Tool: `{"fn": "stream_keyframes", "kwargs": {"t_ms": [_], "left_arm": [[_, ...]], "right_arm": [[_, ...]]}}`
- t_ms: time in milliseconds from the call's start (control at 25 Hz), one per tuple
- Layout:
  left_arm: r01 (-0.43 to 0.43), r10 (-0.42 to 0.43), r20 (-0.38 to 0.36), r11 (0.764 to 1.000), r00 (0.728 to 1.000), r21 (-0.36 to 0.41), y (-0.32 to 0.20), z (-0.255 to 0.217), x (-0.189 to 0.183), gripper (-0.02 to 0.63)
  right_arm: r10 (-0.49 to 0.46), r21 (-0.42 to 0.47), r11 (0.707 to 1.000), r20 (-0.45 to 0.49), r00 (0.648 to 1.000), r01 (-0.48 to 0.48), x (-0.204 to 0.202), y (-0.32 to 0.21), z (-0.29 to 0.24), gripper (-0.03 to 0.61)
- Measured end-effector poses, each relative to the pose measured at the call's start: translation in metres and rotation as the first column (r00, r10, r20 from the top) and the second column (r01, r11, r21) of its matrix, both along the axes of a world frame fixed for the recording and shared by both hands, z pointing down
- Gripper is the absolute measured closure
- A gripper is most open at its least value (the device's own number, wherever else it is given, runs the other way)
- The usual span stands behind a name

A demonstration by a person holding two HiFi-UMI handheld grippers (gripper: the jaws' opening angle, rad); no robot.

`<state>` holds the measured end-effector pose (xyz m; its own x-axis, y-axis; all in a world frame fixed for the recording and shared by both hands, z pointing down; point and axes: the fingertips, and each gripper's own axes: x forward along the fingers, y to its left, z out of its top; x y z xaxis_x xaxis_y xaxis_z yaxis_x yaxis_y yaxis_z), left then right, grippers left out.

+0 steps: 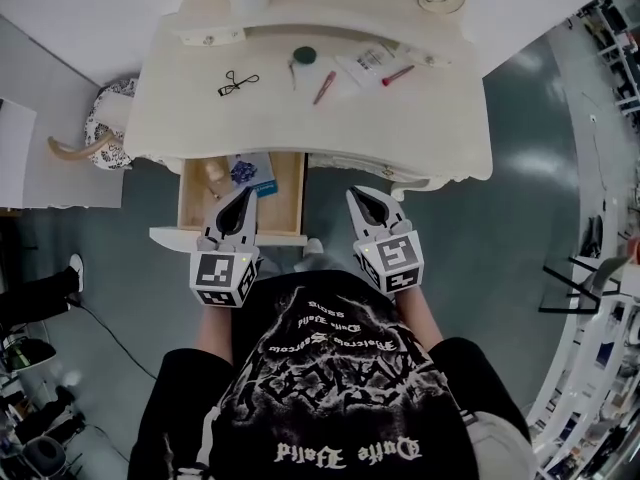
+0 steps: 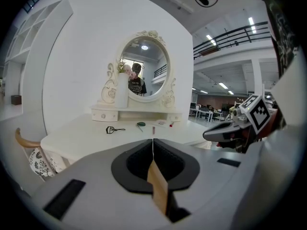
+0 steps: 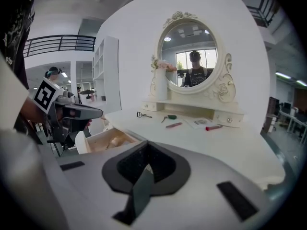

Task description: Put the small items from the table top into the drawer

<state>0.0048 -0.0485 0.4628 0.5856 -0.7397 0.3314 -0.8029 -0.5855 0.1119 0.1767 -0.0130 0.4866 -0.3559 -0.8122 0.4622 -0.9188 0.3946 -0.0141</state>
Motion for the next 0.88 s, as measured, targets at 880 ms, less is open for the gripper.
{"fn": "stream_keyframes", "kwargs": {"t_ms": [880], "left_arm": [[0.007, -0.008, 0.026, 0.999, 1.000, 0.033, -0.026, -0.010, -0.018, 0.597]], "right_arm": [[0.087, 0.061, 0.995, -0.033, 0.996, -0.084, 0.004, -0.019, -0.015, 0.569]]}}
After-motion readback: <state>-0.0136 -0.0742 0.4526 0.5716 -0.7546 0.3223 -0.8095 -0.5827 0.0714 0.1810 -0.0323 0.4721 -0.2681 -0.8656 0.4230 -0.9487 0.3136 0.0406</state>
